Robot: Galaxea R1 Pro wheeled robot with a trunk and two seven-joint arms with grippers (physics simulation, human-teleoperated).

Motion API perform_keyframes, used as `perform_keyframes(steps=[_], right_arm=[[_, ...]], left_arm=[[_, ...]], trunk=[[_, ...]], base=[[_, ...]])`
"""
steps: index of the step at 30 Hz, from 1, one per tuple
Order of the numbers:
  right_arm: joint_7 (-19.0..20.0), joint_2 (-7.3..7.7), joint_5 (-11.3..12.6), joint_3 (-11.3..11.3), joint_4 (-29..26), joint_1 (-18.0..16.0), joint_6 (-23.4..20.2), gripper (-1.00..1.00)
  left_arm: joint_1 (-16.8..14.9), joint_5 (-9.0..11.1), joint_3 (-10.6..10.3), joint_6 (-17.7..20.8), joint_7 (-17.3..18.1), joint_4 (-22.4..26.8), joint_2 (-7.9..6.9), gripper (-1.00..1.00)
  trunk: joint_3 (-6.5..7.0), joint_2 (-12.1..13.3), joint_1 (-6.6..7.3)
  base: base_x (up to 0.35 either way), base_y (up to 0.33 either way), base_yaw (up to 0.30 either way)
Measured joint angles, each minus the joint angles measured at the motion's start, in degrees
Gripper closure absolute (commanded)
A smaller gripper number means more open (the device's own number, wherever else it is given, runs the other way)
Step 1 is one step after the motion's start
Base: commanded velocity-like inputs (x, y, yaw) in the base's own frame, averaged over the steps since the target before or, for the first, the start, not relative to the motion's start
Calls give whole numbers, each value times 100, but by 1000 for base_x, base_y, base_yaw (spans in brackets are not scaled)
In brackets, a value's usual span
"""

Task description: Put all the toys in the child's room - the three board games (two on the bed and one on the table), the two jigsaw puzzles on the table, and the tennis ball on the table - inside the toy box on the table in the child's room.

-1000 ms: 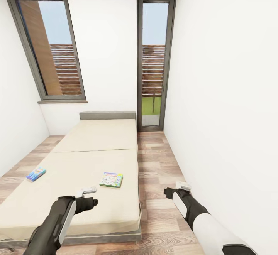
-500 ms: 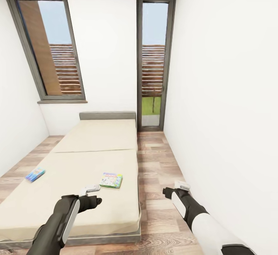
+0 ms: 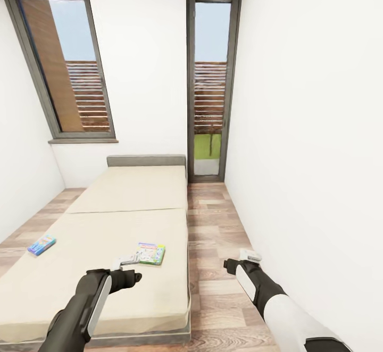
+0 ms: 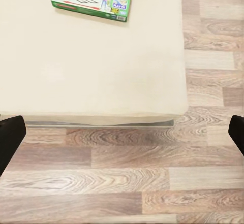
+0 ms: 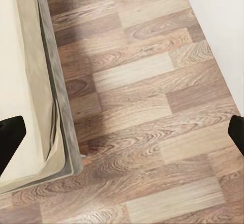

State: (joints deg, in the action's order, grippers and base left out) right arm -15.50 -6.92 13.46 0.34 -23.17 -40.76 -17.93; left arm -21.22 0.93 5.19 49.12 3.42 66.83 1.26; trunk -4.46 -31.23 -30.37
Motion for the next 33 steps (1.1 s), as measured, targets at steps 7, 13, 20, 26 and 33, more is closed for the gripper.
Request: perform_keyframes(steps=[7, 13, 20, 26, 33], right_arm=[[4, 0, -2, -1, 0, 0, 1, -100], [19, 0, -1, -4, 0, 0, 1, -100], [31, -8, -19, -18, 0, 0, 1, -100], [33, -10, -30, -24, 0, 1, 1, -100], [33, -9, -33, -25, 0, 1, 1, -100]], left_arm=[[0, -4, 0, -1, -37, 0, 0, -100], [0, -2, 6, -1, -40, 0, 4, -100], [0, -9, 7, -1, -47, 0, 0, -100], [0, -6, 7, -1, -46, 0, 0, -100], [0, -3, 7, -8, -41, 0, 0, -100]], trunk=[[0, 0, 0], [0, 0, 1], [0, 0, 0], [0, -1, 2], [0, 0, 2]], base=[[34, -3, 0], [147, 19, 0], [43, 8, 0], [155, 52, 0], [235, 89, 0]])
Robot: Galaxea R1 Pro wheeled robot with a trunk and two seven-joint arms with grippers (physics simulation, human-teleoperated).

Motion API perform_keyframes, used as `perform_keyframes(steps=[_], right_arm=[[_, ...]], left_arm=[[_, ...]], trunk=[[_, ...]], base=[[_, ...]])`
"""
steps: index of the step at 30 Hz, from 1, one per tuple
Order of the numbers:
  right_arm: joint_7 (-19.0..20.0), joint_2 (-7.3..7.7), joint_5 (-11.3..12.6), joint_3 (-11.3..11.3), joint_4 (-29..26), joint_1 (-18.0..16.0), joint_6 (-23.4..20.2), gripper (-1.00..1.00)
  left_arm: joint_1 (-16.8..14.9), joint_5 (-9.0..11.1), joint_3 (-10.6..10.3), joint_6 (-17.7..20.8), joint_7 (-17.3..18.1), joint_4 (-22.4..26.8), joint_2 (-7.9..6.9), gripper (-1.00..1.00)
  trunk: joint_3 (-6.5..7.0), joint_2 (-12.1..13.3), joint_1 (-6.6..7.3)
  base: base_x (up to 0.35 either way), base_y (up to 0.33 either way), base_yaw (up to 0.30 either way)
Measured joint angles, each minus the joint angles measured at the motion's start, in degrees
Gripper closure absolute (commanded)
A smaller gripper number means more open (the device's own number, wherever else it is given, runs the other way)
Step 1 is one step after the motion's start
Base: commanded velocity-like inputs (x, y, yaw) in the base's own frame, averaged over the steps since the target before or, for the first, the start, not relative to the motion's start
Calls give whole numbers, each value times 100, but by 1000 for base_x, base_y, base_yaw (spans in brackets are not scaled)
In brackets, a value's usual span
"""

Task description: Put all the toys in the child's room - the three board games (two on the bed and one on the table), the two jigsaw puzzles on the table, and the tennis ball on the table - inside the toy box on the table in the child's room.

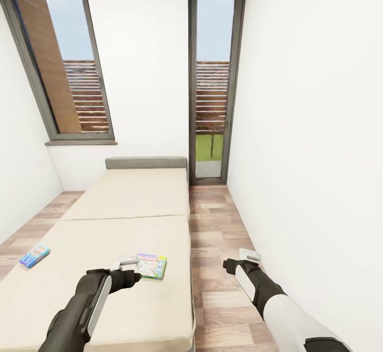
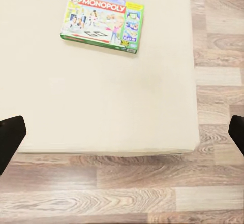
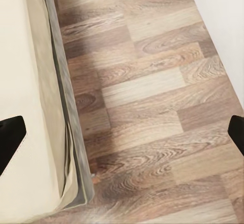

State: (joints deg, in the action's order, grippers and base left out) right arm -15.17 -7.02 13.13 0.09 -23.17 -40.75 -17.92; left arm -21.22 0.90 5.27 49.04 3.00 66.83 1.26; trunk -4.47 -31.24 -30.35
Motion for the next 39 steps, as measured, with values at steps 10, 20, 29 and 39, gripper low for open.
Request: perform_keyframes(steps=[10, 20, 29, 39], right_arm=[[7, 0, -5, 0, 0, 0, 3, -100], [16, 0, -3, 0, 0, 0, 11, -100], [17, 0, -9, 0, 0, 0, 14, -100], [11, 0, -10, 0, -42, 0, 7, -100]], left_arm=[[0, 1, 0, 1, -3, 0, 0, -100], [0, 0, -1, -2, 1, 0, 1, -100], [0, 0, -3, -2, 1, 0, 1, -100], [0, 0, -4, -2, 6, 0, 0, -100]], trunk=[[0, 0, -2], [0, 0, -2], [0, 0, -2], [0, 0, -2]], base=[[87, 16, 0], [63, 18, 0], [5, 2, 0], [0, 0, 0]])
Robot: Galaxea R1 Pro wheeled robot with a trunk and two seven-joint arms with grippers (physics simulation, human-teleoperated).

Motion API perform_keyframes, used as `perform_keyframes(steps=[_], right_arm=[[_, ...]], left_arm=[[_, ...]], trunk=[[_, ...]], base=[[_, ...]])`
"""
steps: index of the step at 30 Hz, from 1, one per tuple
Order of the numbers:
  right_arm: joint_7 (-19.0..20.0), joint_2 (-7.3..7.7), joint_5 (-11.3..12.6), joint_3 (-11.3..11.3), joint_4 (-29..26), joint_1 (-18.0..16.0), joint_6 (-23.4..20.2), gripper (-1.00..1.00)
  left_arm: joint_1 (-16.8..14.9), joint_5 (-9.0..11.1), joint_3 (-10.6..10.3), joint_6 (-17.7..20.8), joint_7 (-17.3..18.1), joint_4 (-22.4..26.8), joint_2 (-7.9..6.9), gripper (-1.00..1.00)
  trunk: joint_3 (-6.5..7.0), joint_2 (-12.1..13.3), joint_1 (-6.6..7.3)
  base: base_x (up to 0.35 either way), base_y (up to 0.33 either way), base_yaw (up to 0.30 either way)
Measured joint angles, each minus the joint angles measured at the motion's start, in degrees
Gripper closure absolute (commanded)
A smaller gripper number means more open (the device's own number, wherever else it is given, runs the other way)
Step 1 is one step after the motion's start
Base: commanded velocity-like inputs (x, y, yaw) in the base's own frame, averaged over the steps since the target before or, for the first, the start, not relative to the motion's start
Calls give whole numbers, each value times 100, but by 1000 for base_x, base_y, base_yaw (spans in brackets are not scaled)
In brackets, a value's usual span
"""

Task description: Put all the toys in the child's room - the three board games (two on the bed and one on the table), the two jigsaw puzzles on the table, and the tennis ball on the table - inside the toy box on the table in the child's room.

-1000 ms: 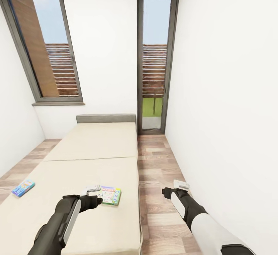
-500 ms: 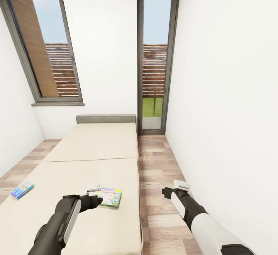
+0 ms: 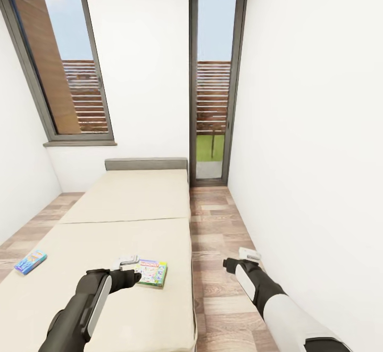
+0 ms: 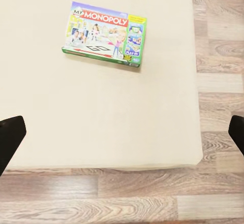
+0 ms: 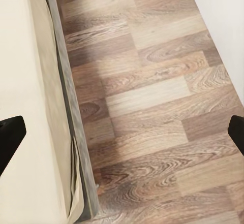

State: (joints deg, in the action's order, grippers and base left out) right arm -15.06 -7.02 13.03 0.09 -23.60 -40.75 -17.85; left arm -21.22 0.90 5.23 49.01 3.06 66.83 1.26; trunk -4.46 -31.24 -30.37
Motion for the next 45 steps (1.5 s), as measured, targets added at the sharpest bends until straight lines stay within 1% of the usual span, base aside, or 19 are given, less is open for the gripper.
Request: perform_keyframes(steps=[7, 13, 16, 17, 18, 19, 21, 22, 23, 24, 26, 27, 30, 35, 40, 44, 45], right_arm=[[-3, 8, 52, 19, -107, 0, -12, -100], [-3, 35, 72, 23, -118, 0, -75, -100], [-3, 58, 75, 32, -122, 0, -94, -100], [-3, 62, 76, 35, -122, -2, -100, -100], [-3, 69, 76, 40, -127, -4, -121, -100], [-4, 74, 76, 42, -142, -6, -156, -100], [-3, 80, 75, 46, -177, -7, -210, -100], [-4, 83, 74, 49, -229, -6, -268, -100], [-5, 82, 74, 51, -260, -5, -298, -100], [-7, 82, 72, 52, -323, -3, -347, -100], [-8, 84, 71, 54, -385, -2, -384, -100], [-8, 86, 70, 54, -430, -1, -407, -100], [-9, 88, 70, 55, -481, 0, -433, -100], [-9, 82, 70, 47, -509, 0, -446, -100], [-8, 79, 70, 33, -517, 0, -449, -100], [-12, 62, 69, 19, -520, 0, -445, -100], [-13, 51, 70, 13, -520, 0, -443, -100]], left_arm=[[0, 0, 0, -6, 5, 0, -2, -100], [-3, 27, 3, -5, -2, -8, -5, -100], [-71, 12, 2, 7, -14, -50, 29, -100], [-130, 10, 0, 12, -19, -70, 46, -100], [-309, 8, -2, 21, -28, -144, 79, -100], [-557, 4, -4, 21, -41, -307, 97, -100], [-846, -3, 0, 15, -57, -595, 105, -100], [-1123, -6, 4, -1, -68, -975, 103, -100], [-1269, -12, 6, -29, -72, -1194, 104, -100], [-1538, -13, 8, -140, -78, -1617, 104, -100], [-1809, -16, 9, -298, -81, -2012, 112, -100], [-2035, -15, 8, -446, -90, -2320, 127, -100], [-2352, -21, 3, -649, -165, -2729, 154, -100], [-2524, -27, 3, -814, -373, -2965, 194, -100], [-2569, -27, -2, -1075, -472, -3048, 218, -100], [-2587, -19, -8, -1142, -502, -3062, 226, -100], [-2593, -19, -11, -1152, -511, -3062, 252, -100]], trunk=[[-7, 0, 0], [-52, 1, 0], [-79, 1, 0], [-88, 1, 0], [-96, 1, 0], [-105, 1, -1], [-125, 1, -1], [-134, 2, -1], [-144, 1, -1], [-153, 2, -1], [-172, 1, 0], [-181, 1, -1], [-210, 1, 0], [-258, 0, 0], [-305, 0, 0], [-343, 0, 0], [-353, 0, 0]], base=[[0, 0, 0], [0, 0, 0], [0, 0, 0], [0, 0, 0], [0, 0, 0], [0, 0, 0], [0, 0, 0], [0, 0, 0], [0, 0, 0], [0, 0, 0], [0, 0, 0], [0, 0, 0], [0, 0, 0], [0, 0, 0], [0, 0, 0], [0, 0, 0], [0, 0, 0]])
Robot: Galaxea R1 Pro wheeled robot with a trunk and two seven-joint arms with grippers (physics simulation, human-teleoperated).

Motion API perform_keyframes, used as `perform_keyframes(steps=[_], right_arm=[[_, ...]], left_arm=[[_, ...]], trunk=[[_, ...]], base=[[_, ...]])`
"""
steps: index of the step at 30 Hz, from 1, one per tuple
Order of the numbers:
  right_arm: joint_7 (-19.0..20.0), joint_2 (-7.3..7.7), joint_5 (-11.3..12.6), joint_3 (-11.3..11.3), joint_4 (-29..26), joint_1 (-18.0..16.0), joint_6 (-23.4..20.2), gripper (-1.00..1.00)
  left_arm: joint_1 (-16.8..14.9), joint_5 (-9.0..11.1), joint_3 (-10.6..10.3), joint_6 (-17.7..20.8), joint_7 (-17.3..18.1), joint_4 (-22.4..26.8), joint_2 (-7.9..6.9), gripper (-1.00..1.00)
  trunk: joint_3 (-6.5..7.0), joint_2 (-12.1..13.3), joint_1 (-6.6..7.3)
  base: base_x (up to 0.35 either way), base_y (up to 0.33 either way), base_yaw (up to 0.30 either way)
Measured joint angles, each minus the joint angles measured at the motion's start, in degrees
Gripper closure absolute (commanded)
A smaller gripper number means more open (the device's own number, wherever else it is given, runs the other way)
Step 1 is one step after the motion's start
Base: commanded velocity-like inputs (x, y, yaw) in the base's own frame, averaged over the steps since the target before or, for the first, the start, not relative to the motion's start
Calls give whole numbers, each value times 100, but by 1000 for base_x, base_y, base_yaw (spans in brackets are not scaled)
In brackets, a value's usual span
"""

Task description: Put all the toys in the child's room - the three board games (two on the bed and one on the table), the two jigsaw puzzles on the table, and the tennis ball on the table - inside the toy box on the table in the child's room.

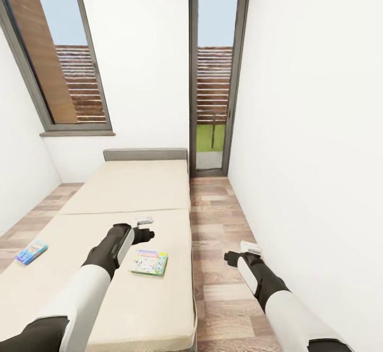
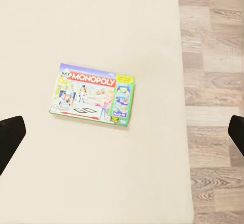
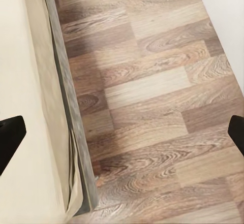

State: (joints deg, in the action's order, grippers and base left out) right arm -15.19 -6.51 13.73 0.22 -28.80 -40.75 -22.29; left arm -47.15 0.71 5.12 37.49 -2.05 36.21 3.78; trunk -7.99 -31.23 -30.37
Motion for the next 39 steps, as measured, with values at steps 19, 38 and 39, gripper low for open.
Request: perform_keyframes(steps=[19, 38, 39], right_arm=[[-3, 14, -1, -13, -1, 0, 11, -100], [-11, -32, -47, -21, 1, 5, 33, -100], [-11, -33, -48, -21, 1, 6, 34, -100]], left_arm=[[-19, -13, -43, -87, -140, 1, 140, -100], [-19, -2, -43, -67, -106, 56, 122, -100], [-19, -2, -43, -66, -102, 57, 121, -100]], trunk=[[-180, 0, 0], [-360, -1, 0], [-370, -1, 0]], base=[[0, 0, 0], [0, 0, 0], [0, 0, 0]])
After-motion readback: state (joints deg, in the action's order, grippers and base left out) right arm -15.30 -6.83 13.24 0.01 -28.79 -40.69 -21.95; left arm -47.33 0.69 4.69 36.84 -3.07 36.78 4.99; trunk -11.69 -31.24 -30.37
